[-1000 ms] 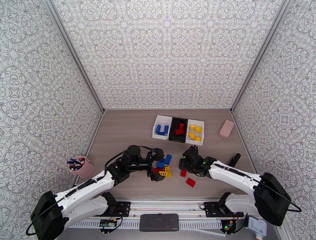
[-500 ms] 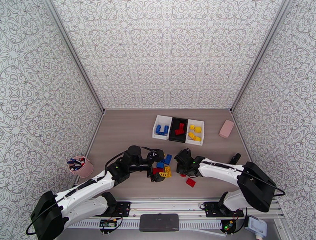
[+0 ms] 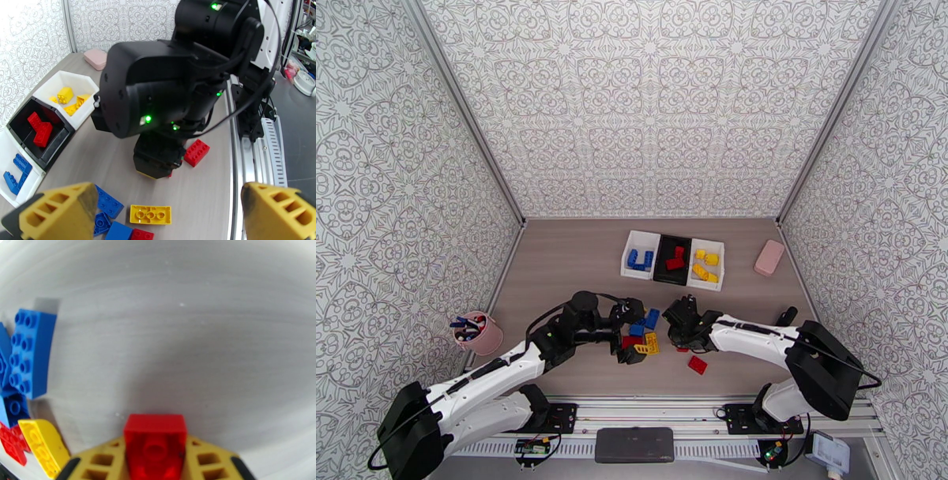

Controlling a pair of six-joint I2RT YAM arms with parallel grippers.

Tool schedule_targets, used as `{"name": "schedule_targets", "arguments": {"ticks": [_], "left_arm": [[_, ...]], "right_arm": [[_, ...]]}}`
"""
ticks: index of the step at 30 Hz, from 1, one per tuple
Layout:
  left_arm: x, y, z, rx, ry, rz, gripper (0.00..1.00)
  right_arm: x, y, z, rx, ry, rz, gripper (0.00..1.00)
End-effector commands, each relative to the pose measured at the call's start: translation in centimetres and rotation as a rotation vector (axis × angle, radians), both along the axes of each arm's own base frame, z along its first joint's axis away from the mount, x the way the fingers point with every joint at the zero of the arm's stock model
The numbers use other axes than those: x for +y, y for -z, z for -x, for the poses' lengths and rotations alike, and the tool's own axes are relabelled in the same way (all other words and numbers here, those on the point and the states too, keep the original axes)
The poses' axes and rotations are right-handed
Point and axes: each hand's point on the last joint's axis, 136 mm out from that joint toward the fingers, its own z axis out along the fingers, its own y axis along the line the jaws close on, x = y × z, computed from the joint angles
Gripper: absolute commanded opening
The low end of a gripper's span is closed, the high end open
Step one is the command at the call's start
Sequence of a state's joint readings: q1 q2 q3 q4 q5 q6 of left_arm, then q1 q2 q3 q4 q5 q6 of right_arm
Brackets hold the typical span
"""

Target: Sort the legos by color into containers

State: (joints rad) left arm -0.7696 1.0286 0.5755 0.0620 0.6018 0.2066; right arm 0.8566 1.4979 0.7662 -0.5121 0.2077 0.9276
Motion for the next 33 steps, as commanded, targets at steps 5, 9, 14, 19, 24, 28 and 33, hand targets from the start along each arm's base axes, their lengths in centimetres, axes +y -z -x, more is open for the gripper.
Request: {"name": "schedule_targets", "arguments": {"ticks": [5,9,14,19,24,28,33], "left_arm": [[0.6,-0.6,0.0,0.023,-0.03,0.022,1.0],[1.3,-0.9,-0.9,0.007,-0.11,0.026,1.0],[2.6,-1.3,-2.4,-0.042,-0.239,0.046,1.0],[3.3,-2.1,-3.5,-0.071,-0.322,0.072,1.0],[3.6,-2.0,-4.3,-0.055,-0.376,0.084,1.0],[3.9,-1.7,-4.9,-0.054,-0.421,0.085,1.0],[3.8,-1.6,-5.1,-0.056,-0.432,0.077,1.0]], "right_arm": [[0.6,-5.3,-2.2,-0.147,0.002,-0.036,0.29],[0.5,-7.9,-4.0,-0.231,0.007,-0.041,0.28],[1.0,-11.8,-7.7,-0.361,0.006,-0.058,0.28],[0.6,-13.4,-12.0,-0.444,-0.004,-0.022,0.28],[0.2,-13.8,-16.9,-0.503,-0.004,0.003,0.26],[0.3,-13.5,-20.6,-0.523,-0.012,0.035,0.25],[0.9,-12.6,-24.5,-0.51,-0.028,0.01,0.24]]}}
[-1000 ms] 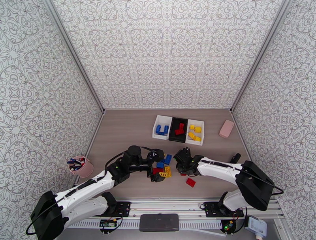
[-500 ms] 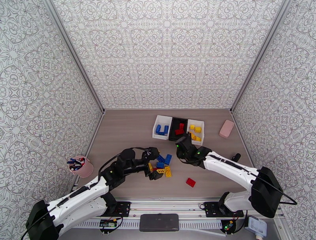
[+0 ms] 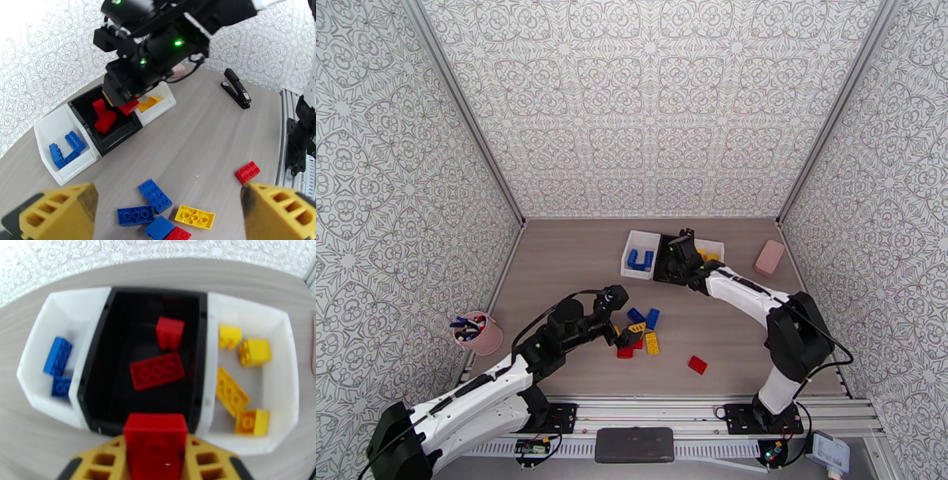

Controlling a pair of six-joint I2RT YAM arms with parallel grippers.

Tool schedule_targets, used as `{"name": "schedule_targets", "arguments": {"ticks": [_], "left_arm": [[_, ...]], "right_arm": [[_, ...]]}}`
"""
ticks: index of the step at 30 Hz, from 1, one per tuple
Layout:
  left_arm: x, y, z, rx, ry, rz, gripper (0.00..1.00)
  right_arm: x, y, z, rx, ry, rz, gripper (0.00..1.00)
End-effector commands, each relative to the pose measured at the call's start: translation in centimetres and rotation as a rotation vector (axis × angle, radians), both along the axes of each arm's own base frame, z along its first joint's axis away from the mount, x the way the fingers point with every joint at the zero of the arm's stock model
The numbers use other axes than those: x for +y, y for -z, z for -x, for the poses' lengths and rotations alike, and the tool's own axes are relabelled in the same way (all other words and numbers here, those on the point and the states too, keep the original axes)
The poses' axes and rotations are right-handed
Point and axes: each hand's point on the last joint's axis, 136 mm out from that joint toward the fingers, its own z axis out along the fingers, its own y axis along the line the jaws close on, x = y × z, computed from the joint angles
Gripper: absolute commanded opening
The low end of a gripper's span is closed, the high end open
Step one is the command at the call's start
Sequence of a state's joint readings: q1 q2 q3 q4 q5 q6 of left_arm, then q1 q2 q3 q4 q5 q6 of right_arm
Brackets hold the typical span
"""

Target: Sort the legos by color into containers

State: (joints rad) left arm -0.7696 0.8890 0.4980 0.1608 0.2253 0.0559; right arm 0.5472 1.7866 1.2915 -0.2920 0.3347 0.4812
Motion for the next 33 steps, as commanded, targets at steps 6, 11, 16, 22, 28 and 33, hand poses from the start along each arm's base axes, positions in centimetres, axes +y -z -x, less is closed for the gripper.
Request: {"name": "schedule_targets", "arguments": {"ticks": [6,11,16,22,28,33], "left_arm": [[0.3,1.0,-0.7,0.008,-0.051,-0.011,1.0],[0.3,0.9,-0.8,0.002,-0.05,-0.001,1.0],[0.4,0.8,-0.7,0.009,-0.048,-0.002,1.0],[-0.1,1.1,0.4,0.009,0.016,-0.015,1.0],[-0.7,0.6,1.8,-0.009,0.102,-0.012,1.0],[-0.9,0.3,2.8,-0.006,0.158,-0.007,1.0]], "right_arm": [[0.5,1.1,-5.3,-0.013,-0.033,-0.032,0.23],[0.1,2.6,-6.8,0.002,-0.029,-0.017,0.23],[0.2,1.6,-6.8,-0.017,-0.055,-0.031,0.26],[0.4,-1.3,-5.9,-0.069,-0.096,-0.061,0.55],[-0.1,-4.9,-3.4,-0.15,-0.163,-0.069,0.8],[-1.1,-6.3,0.0,-0.193,-0.28,0.015,0.87]]}}
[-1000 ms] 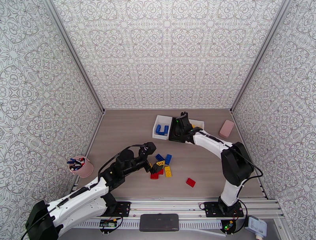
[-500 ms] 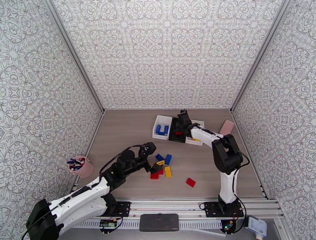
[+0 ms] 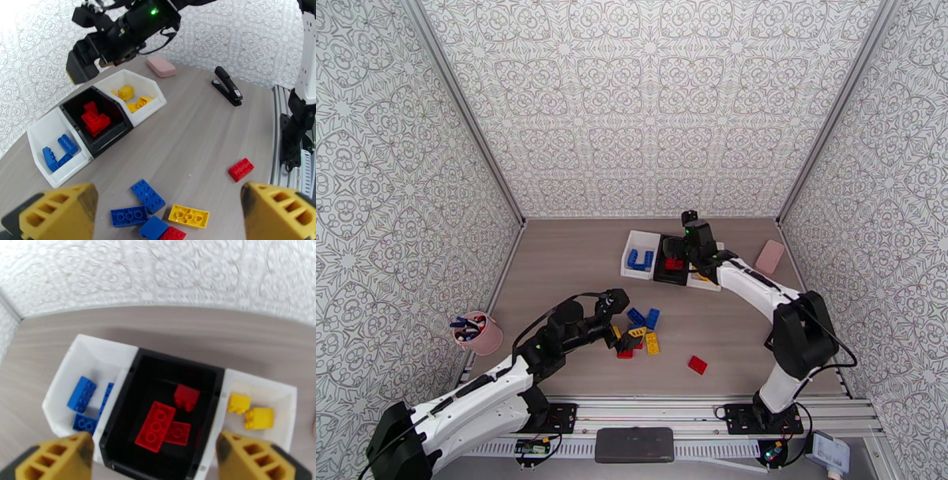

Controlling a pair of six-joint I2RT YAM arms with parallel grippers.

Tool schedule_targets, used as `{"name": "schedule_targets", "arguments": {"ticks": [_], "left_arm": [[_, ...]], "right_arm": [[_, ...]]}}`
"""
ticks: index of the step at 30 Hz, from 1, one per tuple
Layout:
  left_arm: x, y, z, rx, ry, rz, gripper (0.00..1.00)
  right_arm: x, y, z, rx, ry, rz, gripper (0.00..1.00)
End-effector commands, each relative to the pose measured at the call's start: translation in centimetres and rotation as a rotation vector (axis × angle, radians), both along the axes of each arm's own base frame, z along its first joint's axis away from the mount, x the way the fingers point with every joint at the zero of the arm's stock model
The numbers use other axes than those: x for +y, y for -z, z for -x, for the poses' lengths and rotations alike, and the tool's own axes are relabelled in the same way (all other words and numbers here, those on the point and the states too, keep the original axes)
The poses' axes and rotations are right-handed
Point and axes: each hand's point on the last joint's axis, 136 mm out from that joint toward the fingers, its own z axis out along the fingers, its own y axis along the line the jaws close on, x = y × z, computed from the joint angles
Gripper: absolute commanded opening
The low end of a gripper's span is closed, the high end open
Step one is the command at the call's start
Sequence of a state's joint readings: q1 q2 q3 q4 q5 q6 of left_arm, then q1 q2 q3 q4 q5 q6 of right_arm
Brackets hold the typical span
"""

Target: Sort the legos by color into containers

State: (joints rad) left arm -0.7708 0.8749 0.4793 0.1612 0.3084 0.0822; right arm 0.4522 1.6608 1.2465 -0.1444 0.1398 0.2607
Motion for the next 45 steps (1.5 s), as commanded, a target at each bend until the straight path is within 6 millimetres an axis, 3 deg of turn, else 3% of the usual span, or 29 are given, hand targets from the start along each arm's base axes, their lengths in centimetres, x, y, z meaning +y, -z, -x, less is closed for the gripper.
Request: {"name": "schedule_targets", "arguments": {"ticks": [1,10,20,30,34,45], "left_arm": [[-0.5,0.0,1.5,0.002,0.08,-0.007,1.0],[-0.6,0.2,2.5,0.025,0.131,-0.023,1.0],[-0.6,0.5,3.1,0.04,0.163,-0.04,1.0],[-0.6,0.7,3.2,0.037,0.166,-0.049,1.0],[-0.5,0.6,3.4,0.04,0.176,-0.054,1.0],[-0.3,0.5,3.4,0.032,0.177,-0.071,1.0]], "right_arm": [[-0.3,-0.3,2.3,-0.038,-0.12,0.088,0.87],[-1.5,-0.6,11.2,-0.006,-0.395,0.226,0.97],[-2.3,2.7,21.5,0.212,-0.698,0.347,0.97],[-3.1,6.8,26.1,0.436,-0.846,0.534,0.96],[-2.1,8.1,27.1,0.47,-0.919,0.57,0.97],[-3.0,13.8,29.1,0.688,-1.036,0.732,0.99]]}}
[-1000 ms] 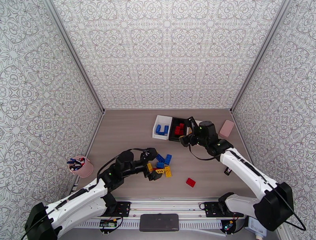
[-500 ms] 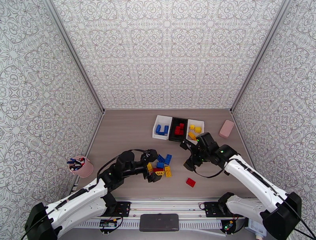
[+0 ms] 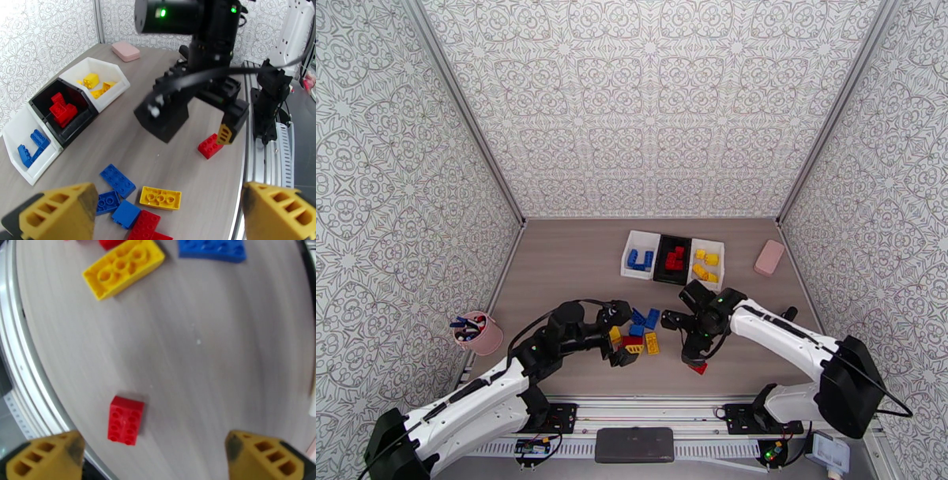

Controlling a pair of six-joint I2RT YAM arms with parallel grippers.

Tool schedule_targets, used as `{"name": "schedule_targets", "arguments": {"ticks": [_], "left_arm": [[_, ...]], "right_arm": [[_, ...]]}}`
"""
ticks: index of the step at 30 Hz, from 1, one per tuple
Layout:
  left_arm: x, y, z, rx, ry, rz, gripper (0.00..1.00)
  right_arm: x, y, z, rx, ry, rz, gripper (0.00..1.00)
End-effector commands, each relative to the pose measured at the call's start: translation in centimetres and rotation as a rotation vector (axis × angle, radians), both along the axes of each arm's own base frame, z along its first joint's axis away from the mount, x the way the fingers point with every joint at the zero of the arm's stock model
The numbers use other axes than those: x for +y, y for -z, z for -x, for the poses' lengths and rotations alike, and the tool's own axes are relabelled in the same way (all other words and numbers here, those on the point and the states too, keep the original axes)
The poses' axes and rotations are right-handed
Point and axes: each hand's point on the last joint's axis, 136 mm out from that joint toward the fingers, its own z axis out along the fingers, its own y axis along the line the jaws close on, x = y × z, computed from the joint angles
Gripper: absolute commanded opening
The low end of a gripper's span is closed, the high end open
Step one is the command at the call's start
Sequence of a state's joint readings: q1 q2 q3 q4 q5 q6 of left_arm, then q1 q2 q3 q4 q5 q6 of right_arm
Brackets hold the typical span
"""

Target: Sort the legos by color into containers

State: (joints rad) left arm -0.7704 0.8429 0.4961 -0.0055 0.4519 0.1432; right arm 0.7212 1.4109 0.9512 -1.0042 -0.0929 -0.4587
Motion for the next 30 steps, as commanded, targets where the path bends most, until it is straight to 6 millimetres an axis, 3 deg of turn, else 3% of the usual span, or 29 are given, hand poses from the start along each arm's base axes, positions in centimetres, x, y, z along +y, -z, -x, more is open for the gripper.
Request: {"name": "schedule_targets", "arguments": {"ticks": [1,6,18,21,30], "left_arm": [[-0.2,-1.2,0.2,-0.026,0.023,0.009,1.0],[-0.3,-1.1,0.2,-0.024,0.028,0.007,1.0],[-0.2,-0.7,0.1,-0.021,0.032,-0.008,1.0],[-0.2,-0.7,0.1,-0.022,0.034,-0.008,1.0],[-0.4,-0.2,0.4,-0.004,0.053,-0.024,1.0]], "right_arm": [[-1.2,1.4,1.0,0.037,-0.049,0.087,0.99],[-2.0,3.1,1.3,0.072,-0.063,0.159,1.0],[-1.1,5.5,2.9,0.18,-0.1,0.195,0.97],[-1.1,5.8,3.0,0.189,-0.098,0.198,0.93],[-1.0,6.4,2.5,0.165,-0.083,0.197,0.68]]}}
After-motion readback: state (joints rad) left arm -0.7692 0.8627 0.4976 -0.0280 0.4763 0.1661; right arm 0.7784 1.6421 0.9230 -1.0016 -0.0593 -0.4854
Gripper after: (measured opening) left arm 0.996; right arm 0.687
